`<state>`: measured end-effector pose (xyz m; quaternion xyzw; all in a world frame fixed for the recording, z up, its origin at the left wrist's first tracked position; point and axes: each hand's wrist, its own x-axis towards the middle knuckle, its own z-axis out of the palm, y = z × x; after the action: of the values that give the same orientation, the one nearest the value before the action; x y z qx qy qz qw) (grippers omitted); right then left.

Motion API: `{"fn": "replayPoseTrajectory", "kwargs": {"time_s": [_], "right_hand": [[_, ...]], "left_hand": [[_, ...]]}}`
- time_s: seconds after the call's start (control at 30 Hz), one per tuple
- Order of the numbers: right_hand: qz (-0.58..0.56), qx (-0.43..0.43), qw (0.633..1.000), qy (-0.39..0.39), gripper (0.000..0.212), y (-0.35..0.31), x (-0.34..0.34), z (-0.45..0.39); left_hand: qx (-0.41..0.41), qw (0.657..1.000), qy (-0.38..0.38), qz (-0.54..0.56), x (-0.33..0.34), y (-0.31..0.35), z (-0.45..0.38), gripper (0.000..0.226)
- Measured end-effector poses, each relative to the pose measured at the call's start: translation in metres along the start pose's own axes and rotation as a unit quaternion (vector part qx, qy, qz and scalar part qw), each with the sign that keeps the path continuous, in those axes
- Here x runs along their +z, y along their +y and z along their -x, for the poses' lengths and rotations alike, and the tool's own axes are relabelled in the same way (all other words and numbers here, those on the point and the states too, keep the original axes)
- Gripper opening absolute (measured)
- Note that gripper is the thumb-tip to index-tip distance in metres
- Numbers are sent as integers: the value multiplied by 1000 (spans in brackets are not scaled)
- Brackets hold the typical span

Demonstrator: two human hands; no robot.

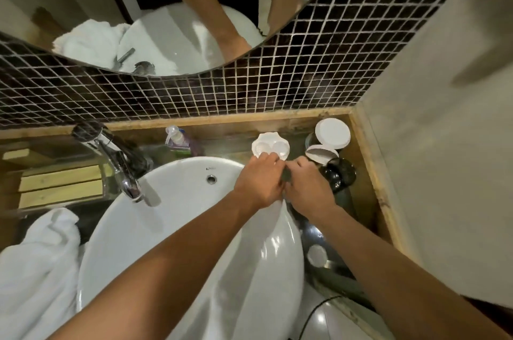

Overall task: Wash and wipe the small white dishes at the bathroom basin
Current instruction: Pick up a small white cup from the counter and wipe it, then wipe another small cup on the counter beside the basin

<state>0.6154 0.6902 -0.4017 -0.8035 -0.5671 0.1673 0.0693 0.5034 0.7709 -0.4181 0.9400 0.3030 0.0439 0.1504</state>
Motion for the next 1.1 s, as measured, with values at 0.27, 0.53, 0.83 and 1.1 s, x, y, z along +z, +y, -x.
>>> {"fn": "replayPoseTrajectory", "kwargs": {"time_s": [0.27, 0.53, 0.83, 1.1], "right_hand": [[32, 48, 998, 38, 32, 23, 26, 99], [50, 165, 984, -37, 43, 43, 74, 159], [51, 168, 984, -3, 49, 35, 76, 149], [47, 102, 993, 36, 37, 18, 24, 88]], "left_hand": [[69, 997, -36, -28, 15, 42, 46, 28], [132, 988, -52, -56, 27, 63, 71, 27], [140, 989, -29, -46, 33, 57, 77, 25], [80, 996, 12, -34, 20, 38, 50, 18]]}}
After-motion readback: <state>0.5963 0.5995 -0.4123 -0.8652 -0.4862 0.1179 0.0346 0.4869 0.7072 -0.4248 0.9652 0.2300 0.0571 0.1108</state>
